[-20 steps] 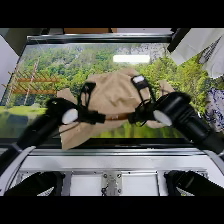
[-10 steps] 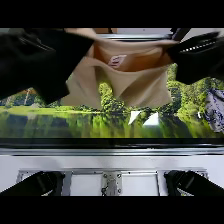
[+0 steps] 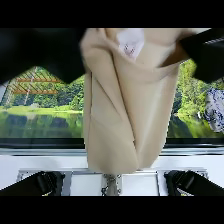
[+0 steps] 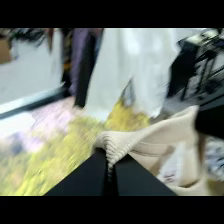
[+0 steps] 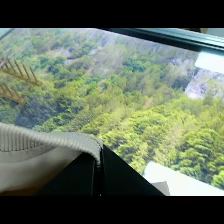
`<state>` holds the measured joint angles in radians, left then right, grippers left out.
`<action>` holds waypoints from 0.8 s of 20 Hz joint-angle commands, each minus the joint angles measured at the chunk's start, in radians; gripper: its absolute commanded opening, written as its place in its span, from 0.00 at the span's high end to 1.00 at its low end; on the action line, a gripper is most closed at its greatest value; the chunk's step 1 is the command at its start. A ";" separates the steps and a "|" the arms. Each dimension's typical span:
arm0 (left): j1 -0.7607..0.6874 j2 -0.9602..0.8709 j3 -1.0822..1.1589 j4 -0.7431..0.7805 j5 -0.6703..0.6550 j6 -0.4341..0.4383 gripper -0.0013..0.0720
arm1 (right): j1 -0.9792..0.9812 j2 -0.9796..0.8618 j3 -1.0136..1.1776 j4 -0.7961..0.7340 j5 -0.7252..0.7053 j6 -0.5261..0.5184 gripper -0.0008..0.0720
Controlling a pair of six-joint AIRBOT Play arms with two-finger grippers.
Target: Fold the clothes and pants, and hang the long-sleeved shirts on hangers.
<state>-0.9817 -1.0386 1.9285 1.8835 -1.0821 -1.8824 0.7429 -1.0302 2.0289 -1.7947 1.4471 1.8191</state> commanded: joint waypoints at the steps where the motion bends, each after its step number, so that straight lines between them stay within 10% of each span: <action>1: 0.191 -0.031 -0.153 -0.140 -0.105 -0.039 0.96 | -0.080 -0.051 -0.083 -0.019 0.127 0.003 0.95; 6: 0.315 -0.113 -0.428 -0.448 -0.240 0.088 0.96 | -0.148 -0.066 -0.392 0.022 0.281 0.001 0.95; 16: 0.246 -0.089 -0.906 -0.497 -0.156 0.076 0.96 | -0.148 -0.002 -0.864 0.296 -0.017 0.169 0.95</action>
<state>-0.7383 -1.1267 1.0992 1.4059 -1.2713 -1.7973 0.5953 -1.0332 1.2156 -1.5341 1.5078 1.9579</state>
